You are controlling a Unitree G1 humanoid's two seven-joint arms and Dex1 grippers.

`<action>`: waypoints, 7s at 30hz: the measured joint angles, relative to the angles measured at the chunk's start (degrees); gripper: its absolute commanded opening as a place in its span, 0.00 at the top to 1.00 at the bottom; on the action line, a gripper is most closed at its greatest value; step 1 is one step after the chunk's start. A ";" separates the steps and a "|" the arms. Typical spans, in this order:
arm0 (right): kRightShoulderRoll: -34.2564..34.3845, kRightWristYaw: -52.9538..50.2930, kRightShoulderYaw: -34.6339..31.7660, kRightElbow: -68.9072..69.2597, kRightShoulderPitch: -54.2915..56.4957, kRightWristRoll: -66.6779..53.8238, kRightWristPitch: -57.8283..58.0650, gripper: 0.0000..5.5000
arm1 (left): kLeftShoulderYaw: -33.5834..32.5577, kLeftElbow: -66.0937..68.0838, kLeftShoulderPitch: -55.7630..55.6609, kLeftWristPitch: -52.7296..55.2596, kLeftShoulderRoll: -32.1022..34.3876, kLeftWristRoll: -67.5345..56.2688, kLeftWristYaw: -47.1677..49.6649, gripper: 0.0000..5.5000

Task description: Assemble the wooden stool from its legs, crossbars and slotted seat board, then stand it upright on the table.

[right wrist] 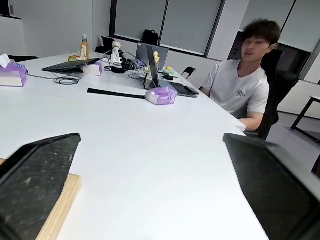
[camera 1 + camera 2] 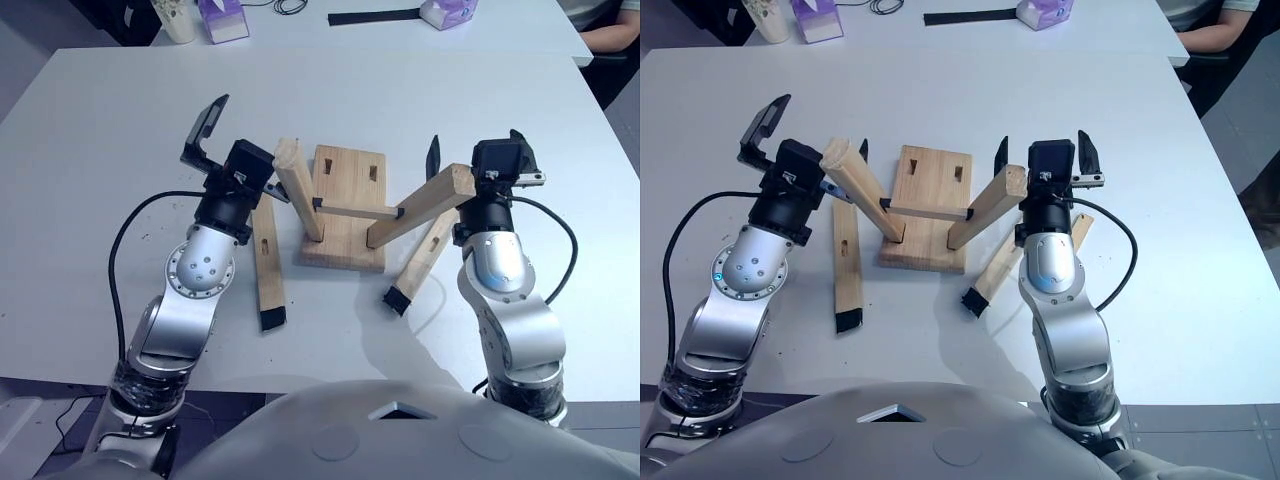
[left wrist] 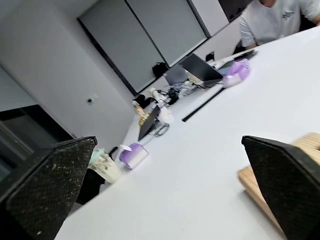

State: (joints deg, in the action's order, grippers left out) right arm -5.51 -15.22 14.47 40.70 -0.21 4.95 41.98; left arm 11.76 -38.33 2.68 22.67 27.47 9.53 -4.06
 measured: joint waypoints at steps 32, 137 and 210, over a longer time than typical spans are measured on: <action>-13.30 32.54 -5.39 -9.95 -11.19 -9.29 -4.97 0.37 | -5.47 16.71 12.42 -12.53 -1.22 -3.90 -12.27 0.02; -28.67 54.00 -0.81 -29.38 -1.16 -5.65 -20.78 0.95 | -1.27 25.72 -14.08 -3.87 -1.66 -9.85 -32.73 0.02; -33.76 54.81 1.54 -21.64 -4.70 -1.45 -20.05 0.71 | -1.09 30.11 4.32 -32.60 11.43 0.62 -32.57 0.09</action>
State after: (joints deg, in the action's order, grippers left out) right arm -39.27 39.59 16.01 19.06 -4.91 3.51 21.92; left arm 10.67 -8.22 7.00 -9.92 38.90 10.15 -36.63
